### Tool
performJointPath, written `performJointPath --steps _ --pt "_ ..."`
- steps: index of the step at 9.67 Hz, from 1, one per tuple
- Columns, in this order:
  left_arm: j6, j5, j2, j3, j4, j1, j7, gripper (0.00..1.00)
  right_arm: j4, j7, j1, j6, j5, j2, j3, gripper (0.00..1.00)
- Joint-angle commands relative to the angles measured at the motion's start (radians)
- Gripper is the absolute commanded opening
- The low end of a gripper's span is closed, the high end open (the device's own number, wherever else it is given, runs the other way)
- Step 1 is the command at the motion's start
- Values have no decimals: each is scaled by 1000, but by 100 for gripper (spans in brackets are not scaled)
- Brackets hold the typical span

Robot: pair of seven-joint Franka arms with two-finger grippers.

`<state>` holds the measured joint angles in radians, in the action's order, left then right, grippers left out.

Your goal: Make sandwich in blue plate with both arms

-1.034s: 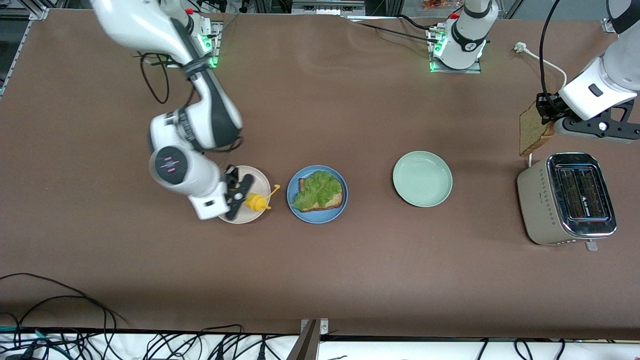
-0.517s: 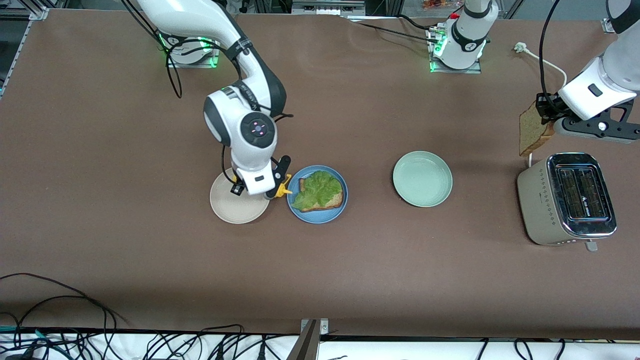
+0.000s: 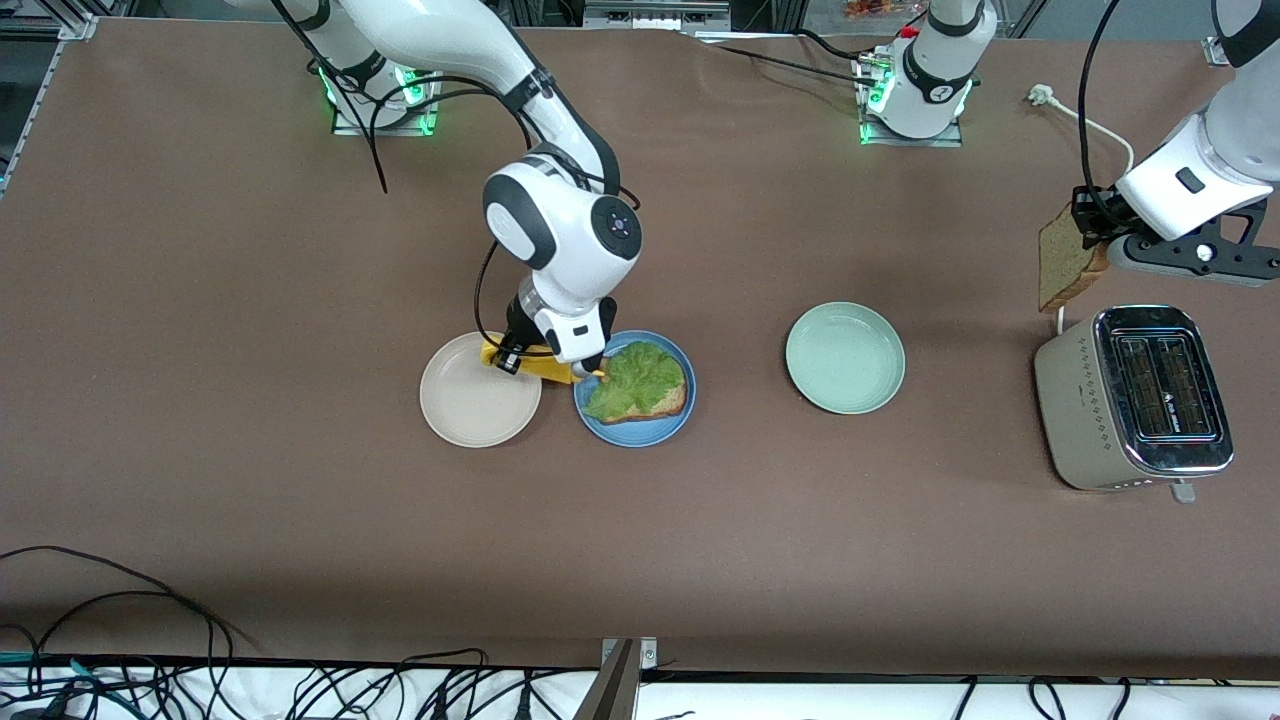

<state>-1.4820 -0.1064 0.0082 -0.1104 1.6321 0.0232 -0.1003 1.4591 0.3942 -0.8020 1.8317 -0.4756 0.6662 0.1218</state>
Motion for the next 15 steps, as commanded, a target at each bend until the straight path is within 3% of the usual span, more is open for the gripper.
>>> performJointPath --steps 1,4,6,8,11,12,14,15 --pt "-4 -24 -1 0 -5 -5 7 0 -29 -67 -28 -22 -130 73 25 0" --pt "-23 -21 3 0 -8 -5 7 0 -29 -78 -28 -20 -147 78 25 0" --pt "-26 -9 3 -2 -8 -5 14 0 -31 -57 -1 -19 -103 43 25 0" --pt "-41 -6 7 -2 -8 -14 14 0 -19 32 90 6 64 -35 12 0" --pt "-47 25 18 -3 -9 -37 53 0 -17 271 257 41 436 -129 -30 0" --pt "-60 30 19 -3 -9 -45 66 0 -14 325 362 31 487 -154 -112 0" --pt "-66 91 39 -9 -11 -57 112 0 1 371 698 23 491 -171 -433 0" --pt "-69 137 56 -9 -11 -62 148 0 3 406 792 6 494 -166 -511 0"
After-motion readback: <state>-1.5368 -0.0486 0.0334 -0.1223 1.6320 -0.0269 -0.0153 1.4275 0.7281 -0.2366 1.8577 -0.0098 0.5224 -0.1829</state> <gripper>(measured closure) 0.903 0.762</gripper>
